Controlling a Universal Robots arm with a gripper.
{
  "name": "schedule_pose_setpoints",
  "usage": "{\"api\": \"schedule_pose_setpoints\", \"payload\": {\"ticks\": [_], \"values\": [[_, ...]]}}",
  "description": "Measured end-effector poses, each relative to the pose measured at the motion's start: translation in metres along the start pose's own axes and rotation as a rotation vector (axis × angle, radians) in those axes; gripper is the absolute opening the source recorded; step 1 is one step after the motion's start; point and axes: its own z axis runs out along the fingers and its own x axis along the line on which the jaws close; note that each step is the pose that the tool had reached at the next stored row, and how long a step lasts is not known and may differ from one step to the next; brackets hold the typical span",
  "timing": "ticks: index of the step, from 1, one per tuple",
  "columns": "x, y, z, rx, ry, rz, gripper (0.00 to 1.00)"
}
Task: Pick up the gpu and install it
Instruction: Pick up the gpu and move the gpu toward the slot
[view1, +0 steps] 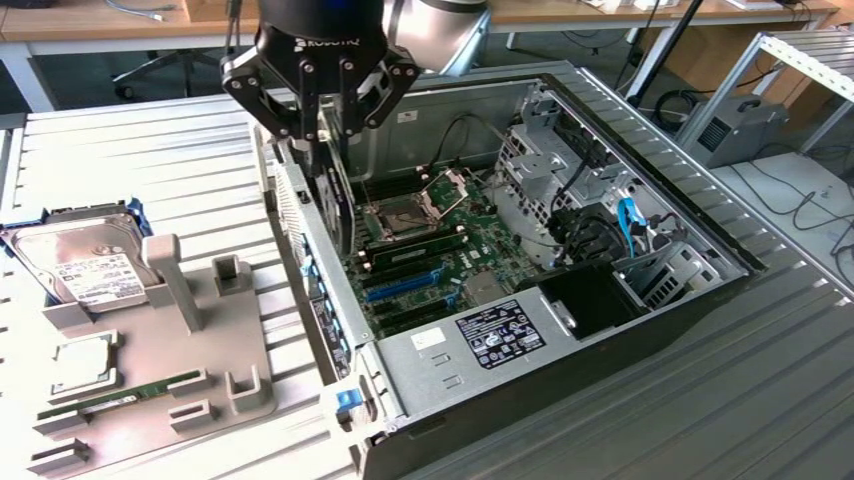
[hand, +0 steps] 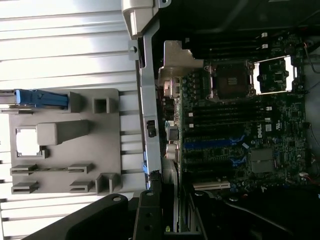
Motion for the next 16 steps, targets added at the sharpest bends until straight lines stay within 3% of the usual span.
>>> {"api": "schedule_pose_setpoints", "payload": {"ticks": [16], "values": [[-0.013, 0.0010, 0.0032, 0.0006, 0.0000, 0.000, 0.26]]}}
